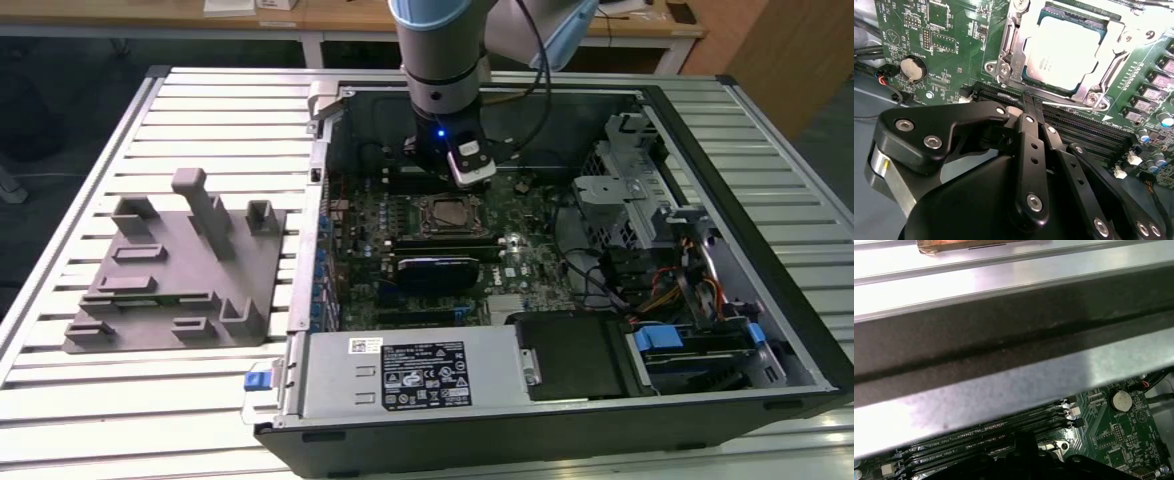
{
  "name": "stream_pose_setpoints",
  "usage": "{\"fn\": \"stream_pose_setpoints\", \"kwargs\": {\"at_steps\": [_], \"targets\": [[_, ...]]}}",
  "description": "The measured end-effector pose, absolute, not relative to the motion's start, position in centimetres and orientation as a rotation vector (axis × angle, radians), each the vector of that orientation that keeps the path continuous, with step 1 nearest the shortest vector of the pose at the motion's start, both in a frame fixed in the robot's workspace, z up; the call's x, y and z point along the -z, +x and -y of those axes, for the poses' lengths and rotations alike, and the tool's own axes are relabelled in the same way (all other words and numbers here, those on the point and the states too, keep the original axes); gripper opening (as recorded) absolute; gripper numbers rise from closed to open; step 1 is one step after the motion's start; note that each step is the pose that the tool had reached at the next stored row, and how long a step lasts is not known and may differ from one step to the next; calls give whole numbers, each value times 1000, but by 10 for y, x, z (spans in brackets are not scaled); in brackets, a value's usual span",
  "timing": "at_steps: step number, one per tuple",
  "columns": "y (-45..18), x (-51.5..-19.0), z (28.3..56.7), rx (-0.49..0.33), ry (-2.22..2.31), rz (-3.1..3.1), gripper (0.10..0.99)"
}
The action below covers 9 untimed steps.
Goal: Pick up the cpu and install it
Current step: 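Install the first cpu locking lever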
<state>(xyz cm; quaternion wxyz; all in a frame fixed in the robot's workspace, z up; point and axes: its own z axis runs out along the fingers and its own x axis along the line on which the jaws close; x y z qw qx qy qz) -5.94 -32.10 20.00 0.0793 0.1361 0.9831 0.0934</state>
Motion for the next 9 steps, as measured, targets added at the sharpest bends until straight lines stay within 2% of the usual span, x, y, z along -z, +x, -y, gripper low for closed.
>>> {"fn": "stream_pose_setpoints", "kwargs": {"at_steps": [9], "targets": [[-60, -198, 319, -279, 407, -2941, 106]]}}
